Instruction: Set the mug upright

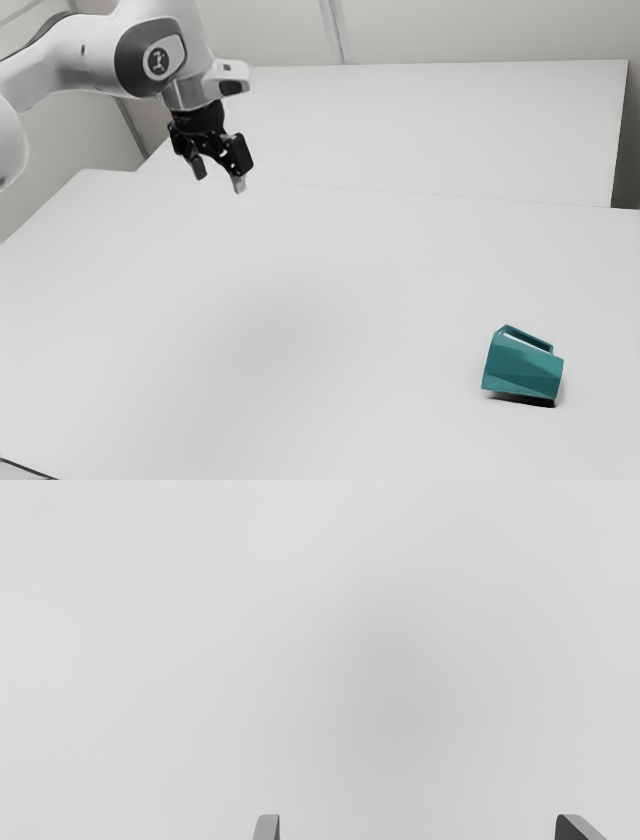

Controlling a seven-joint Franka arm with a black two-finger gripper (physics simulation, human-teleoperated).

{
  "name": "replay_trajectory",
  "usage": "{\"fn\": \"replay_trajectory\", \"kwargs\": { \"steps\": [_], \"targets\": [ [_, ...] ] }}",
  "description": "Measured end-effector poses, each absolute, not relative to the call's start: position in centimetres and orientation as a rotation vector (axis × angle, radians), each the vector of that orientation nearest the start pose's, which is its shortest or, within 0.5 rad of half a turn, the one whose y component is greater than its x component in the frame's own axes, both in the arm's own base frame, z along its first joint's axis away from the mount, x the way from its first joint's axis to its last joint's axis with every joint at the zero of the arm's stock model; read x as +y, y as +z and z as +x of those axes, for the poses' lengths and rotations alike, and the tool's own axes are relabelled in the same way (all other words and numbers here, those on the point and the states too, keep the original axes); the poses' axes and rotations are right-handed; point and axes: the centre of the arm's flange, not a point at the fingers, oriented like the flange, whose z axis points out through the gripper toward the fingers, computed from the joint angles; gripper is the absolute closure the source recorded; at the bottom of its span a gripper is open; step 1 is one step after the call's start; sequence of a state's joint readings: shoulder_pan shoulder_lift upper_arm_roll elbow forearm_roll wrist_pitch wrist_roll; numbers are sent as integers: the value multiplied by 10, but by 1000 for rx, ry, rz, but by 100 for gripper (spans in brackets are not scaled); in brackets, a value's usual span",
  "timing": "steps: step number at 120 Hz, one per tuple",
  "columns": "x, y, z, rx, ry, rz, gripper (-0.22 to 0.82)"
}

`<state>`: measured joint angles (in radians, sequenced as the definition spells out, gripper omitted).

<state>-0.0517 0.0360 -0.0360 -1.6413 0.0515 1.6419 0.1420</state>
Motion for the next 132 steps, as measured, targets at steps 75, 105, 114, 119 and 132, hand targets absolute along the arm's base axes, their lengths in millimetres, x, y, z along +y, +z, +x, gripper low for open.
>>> {"fn": "replay_trajectory", "kwargs": {
  "steps": [75, 105, 114, 119, 132],
  "targets": [
    [-229, 539, 571, 622, -208, -3226, 1],
    [-269, 478, 549, 402, -213, -3414, 0],
    [-297, 467, 536, 361, -215, -3471, 1],
    [-309, 458, 525, 333, -203, -3499, 1],
    [-331, 436, 495, 246, -139, -3561, 2]
  ]
}}
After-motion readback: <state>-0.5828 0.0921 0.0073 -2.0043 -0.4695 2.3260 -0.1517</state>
